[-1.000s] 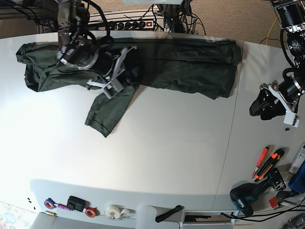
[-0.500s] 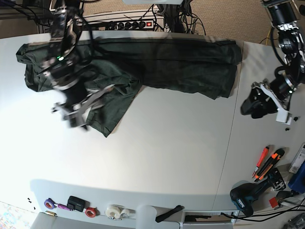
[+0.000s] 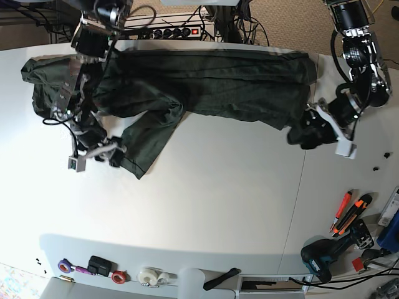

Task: Layout the t-shirt on the table in an organized manner, then fold the t-shirt properly
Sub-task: 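Fold the sleeve with the right gripper over the folded body, then release the sleeve and lift the right gripper away from the shirt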

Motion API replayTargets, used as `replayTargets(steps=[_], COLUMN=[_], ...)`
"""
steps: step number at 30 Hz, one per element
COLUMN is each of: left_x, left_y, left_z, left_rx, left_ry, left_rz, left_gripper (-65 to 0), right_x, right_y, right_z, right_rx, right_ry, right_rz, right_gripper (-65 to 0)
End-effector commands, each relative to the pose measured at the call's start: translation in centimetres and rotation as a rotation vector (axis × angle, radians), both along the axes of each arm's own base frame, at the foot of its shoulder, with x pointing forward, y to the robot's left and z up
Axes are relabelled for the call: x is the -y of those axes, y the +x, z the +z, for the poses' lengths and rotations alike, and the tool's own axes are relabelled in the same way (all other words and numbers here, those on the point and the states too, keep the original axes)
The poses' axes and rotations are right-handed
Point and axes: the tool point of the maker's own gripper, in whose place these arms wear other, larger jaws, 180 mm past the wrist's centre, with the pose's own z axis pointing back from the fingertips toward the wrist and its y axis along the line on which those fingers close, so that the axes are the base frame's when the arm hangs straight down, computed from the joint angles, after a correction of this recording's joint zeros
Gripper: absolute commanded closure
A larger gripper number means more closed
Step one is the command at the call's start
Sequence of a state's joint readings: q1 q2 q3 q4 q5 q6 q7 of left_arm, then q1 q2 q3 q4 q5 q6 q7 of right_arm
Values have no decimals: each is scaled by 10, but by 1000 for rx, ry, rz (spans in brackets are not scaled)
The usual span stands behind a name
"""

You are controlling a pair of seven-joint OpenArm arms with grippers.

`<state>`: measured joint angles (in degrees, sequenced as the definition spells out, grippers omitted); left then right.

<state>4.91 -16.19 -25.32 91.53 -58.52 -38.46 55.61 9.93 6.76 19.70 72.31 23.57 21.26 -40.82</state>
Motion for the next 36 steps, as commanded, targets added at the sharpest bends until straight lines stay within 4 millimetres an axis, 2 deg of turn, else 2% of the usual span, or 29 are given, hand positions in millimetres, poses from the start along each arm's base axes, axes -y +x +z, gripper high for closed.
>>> replayTargets(steps=[1,2,3,4,6,9,14,17,19,22,28,31,36], left_x=[1,4,6,6,5,-1,-4,-9,-12,-14,-33,-50,-75], left_y=[7,7,7,7,9,13,11,12,14,15,17,18,19], left_z=[16,15,15,15,15,12,7,8,10,12,17,21,29], left_rx=[57,55,55,55,60,71,59,57,66,70,83,92,101], left_ry=[-14,-16,-16,-14,-2,40,72,83,85,87,93,112,178], left_rz=[-6,-13,-19,-21,-16,5,4,9,15,22,79,115,126], left_gripper=[-309,-309,-309,-309,-309,-308,-308,-308,-308,-308,-308,-308,-308], right_x=[-2,-9,-18,-31,-58,-90,-117,-143,-166,-204,-291,-323,-363], right_y=[3,2,1,-1,-5,-7,-8,-22,-37,-61,-112,-131,-157], right_z=[-6,-16,-23,-27,-26,-1,64,96,110,117,111,111,119], right_rx=[-41,-76,-103,-118,-111,-43,127,208,245,265,232,232,249], right_ry=[0,16,31,42,88,181,194,177,184,202,298,297,319], right_rz=[16,33,68,129,257,402,537,603,653,738,961,1057,1179], right_gripper=[-320,-318,-286,-211,-9,0,0,0,0,0,0,0,0])
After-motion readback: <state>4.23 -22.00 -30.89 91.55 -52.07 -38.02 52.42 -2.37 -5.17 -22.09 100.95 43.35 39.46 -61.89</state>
